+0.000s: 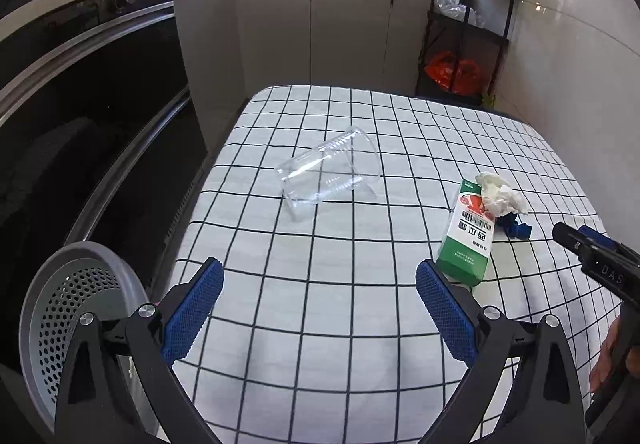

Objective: Collect trash
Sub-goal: 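Move both tools back to the table toward the carton and glove, then grasp the blue glove with the right tool while the left tool grasps the green carton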

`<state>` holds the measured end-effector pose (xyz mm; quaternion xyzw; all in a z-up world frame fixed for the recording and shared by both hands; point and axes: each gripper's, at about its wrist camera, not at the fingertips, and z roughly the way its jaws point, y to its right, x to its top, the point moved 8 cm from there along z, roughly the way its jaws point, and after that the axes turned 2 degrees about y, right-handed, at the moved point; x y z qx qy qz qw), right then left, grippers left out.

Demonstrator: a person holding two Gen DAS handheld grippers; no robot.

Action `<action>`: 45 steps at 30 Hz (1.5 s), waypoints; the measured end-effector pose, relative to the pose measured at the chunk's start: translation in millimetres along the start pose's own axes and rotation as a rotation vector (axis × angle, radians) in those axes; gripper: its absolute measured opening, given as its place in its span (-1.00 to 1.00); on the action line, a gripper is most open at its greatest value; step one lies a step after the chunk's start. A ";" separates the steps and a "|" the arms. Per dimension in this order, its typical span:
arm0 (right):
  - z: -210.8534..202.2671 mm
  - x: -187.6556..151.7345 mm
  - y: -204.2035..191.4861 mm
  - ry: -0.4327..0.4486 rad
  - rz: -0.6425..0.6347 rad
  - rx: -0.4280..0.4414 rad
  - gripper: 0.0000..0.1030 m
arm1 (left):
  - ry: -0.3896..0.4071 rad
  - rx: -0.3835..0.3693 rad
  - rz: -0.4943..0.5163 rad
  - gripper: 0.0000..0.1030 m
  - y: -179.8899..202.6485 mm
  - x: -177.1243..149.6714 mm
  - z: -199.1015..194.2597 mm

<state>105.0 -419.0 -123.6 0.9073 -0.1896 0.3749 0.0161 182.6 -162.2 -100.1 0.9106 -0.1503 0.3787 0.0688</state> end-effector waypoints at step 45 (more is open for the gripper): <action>17.5 -22.3 -2.5 -0.160 0.057 0.200 -0.53 | -0.062 -0.081 0.077 0.85 44.8 -16.6 24.6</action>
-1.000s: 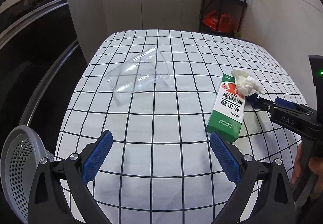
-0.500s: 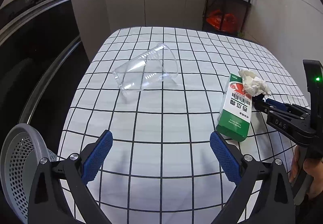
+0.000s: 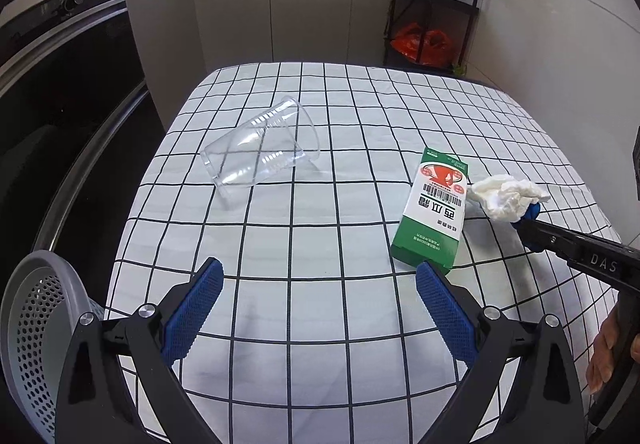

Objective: Collect trash
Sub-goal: 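Grasp the blue glove with the right tool while the left tool grasps the green carton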

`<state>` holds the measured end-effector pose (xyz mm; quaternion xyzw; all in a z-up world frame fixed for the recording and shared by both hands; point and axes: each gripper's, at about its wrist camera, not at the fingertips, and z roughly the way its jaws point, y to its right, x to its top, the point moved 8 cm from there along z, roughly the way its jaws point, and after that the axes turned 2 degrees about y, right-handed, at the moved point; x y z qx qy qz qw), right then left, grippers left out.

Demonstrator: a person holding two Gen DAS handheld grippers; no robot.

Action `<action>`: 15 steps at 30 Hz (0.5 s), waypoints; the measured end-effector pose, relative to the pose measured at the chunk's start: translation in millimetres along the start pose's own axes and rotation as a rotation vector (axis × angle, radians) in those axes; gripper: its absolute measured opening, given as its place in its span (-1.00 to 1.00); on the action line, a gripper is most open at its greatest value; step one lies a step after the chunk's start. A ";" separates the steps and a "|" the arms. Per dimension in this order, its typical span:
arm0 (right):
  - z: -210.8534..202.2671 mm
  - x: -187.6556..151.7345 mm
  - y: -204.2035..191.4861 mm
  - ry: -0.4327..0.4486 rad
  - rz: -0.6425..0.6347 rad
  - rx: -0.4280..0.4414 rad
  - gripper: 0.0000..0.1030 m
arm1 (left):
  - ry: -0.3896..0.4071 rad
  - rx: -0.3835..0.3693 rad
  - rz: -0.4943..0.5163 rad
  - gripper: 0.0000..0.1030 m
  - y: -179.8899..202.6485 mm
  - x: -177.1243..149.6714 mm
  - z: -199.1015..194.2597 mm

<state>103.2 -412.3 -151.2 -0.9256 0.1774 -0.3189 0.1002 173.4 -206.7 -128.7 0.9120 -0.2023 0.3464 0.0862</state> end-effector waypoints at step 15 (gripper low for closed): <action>-61.6 -11.9 9.6 0.119 0.035 -0.020 -0.53 | -0.027 -0.054 0.039 0.85 25.9 -15.8 -3.0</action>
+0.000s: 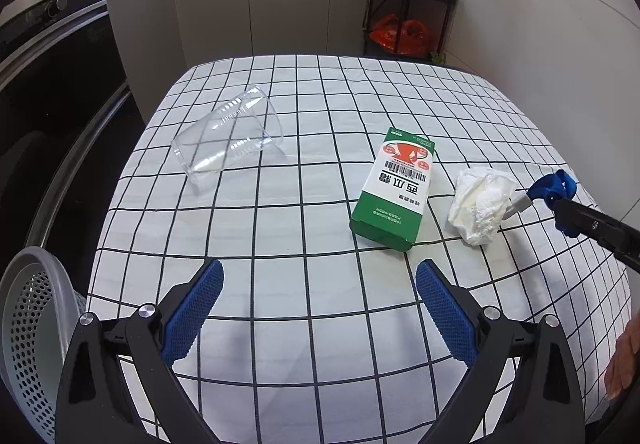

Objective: Collect trash
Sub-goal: 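Grasp the blue glove with the right tool while the left tool grasps the green carton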

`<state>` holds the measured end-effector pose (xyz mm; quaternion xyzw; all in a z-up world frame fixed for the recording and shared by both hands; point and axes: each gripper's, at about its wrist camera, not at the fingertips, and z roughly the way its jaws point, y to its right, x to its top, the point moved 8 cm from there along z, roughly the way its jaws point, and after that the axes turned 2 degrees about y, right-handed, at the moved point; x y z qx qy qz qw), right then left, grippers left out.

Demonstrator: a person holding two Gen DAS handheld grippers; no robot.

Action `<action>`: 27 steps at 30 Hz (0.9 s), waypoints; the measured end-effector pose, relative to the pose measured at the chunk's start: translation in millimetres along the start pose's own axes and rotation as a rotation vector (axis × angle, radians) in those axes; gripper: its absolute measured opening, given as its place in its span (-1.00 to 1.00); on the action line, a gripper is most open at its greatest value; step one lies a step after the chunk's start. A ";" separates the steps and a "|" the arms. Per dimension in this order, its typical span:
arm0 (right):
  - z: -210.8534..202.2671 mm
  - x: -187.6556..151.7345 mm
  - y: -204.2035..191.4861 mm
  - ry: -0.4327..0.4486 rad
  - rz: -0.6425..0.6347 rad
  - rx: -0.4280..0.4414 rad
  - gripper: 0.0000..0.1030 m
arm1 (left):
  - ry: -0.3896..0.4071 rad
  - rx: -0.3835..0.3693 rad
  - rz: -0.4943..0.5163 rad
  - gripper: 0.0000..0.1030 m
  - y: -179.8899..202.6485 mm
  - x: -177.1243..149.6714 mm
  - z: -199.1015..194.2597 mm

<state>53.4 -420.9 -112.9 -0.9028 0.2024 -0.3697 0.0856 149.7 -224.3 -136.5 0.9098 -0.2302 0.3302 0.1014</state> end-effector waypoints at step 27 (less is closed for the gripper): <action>-14.9 37.0 23.4 0.067 0.110 0.083 -0.53 | -0.117 -0.012 0.062 0.80 61.7 35.0 97.1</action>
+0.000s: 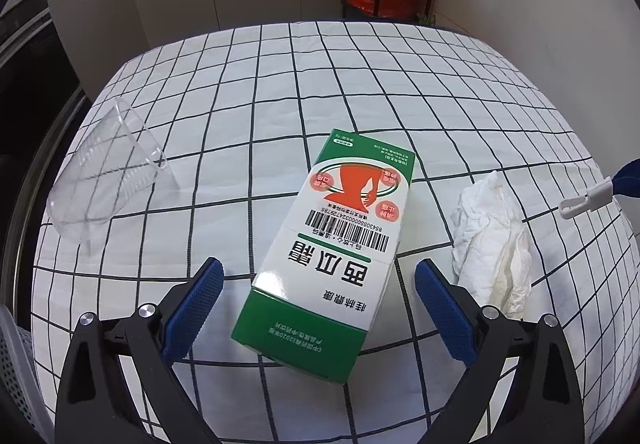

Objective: Collect trash
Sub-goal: 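Grasp the blue glove with the right tool while the left tool grasps the green carton, then carry glove and carton over the wastebasket and open both tools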

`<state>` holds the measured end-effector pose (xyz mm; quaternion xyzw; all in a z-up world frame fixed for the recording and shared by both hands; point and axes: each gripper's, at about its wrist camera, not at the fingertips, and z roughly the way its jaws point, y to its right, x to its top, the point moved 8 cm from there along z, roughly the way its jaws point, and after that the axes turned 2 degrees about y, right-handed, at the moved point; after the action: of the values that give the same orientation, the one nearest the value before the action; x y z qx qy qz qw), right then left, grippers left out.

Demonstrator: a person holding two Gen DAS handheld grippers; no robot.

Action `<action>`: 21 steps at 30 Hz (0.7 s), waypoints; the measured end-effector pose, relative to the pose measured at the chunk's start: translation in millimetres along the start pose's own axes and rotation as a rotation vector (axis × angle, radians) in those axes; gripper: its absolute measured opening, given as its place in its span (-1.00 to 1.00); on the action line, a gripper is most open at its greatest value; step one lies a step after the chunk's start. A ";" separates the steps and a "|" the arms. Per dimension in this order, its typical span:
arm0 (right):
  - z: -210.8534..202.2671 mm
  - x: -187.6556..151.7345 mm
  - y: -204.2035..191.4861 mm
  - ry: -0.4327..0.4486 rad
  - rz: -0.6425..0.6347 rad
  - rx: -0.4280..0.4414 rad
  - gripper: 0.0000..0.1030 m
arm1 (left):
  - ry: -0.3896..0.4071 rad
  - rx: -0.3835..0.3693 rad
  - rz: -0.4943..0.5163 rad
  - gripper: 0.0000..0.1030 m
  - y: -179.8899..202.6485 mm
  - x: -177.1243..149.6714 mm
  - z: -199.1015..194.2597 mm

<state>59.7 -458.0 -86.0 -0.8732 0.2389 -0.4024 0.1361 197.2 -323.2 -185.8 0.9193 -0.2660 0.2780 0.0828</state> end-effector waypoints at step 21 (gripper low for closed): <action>-8.1 -4.9 -23.1 0.016 -0.054 0.020 -0.53 | 0.143 0.053 -0.027 0.01 -32.2 -8.9 -90.6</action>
<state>57.8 -436.2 -73.9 -0.8746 0.2124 -0.4153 0.1320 165.9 -264.9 -115.5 0.9023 -0.2397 0.3489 0.0810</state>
